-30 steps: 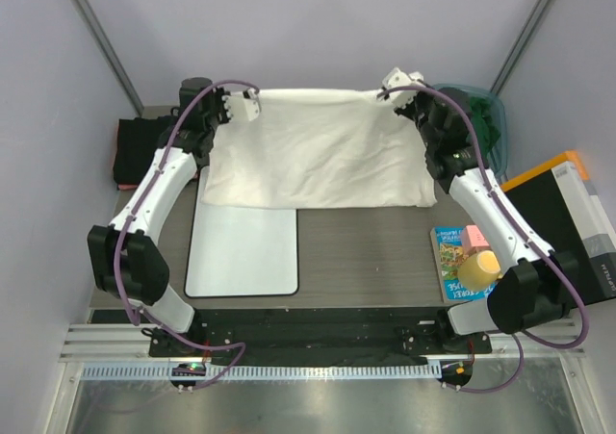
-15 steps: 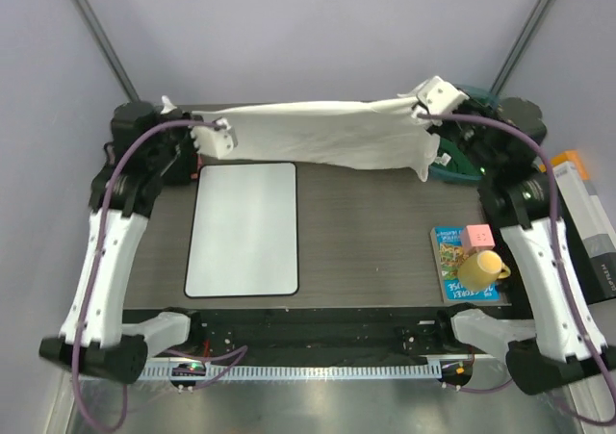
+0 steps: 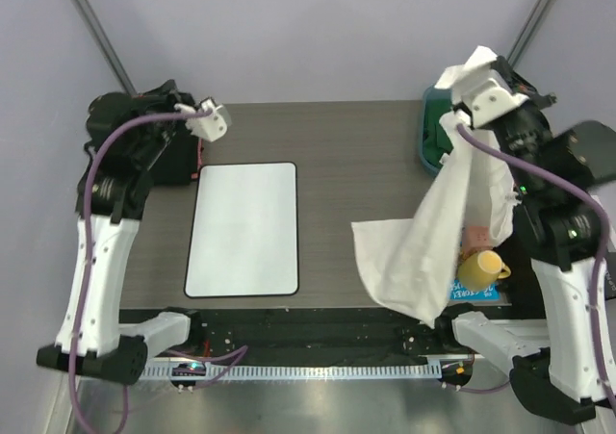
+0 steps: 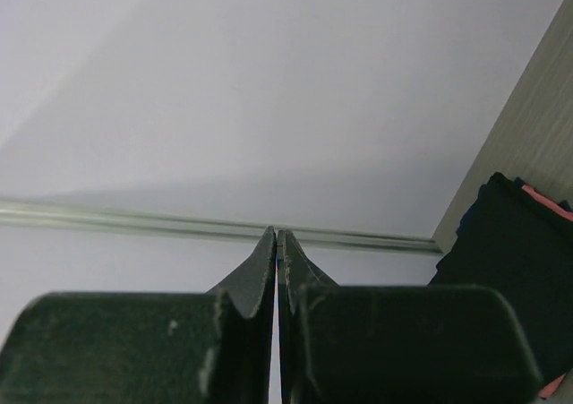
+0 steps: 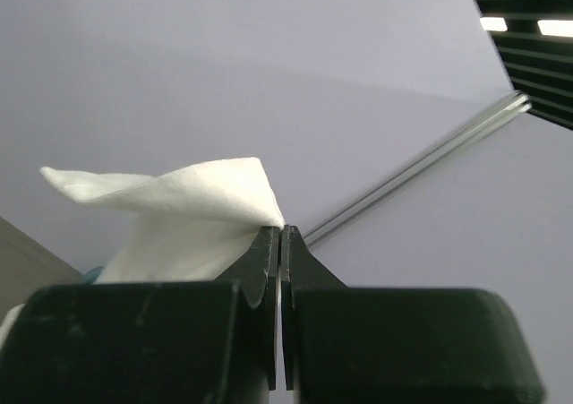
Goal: Fold and stack the t-shirts
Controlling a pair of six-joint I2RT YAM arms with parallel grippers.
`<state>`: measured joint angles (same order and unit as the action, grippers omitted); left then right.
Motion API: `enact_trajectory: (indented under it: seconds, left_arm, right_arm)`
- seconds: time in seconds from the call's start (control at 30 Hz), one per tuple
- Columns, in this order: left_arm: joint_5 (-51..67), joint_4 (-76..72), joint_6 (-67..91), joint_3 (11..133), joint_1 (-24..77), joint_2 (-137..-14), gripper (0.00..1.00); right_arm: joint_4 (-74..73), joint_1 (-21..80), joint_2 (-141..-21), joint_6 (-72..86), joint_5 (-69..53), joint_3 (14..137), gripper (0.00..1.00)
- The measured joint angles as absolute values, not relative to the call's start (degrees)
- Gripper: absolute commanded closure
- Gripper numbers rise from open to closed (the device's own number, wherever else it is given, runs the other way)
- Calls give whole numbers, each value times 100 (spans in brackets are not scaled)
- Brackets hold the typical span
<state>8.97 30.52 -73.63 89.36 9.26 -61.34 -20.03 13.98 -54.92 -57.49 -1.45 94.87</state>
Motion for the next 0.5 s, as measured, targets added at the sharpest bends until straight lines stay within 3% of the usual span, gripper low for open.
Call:
enact_trajectory:
  seconds: [0.1,0.23,0.3,0.33,0.5]
  left_arm:
    - [917,2893,-7225,9063,972,-6906,100]
    - [1267,2917,-6882,8274,1420,-7137,77]
    - [1568,2910,-6510,7776,1896,-7137,86]
    - [1688,2888,-6313,7561,2134,-7168,100]
    - [1686,2600,-5566,7172,2899,-7697,100]
  right_arm:
    - [-1664,1385,-5955,-5824,-73,9102,99]
    - [-1448,1374,-6543,-5872,-34,8586,99]
    - [-1472,1369,-6698,-5924,-58,8296,99]
    - [-1479,1369,-6742,-5944,-67,8213,99]
    - [-1160,1372,-6928,-5808,-239,8281,99]
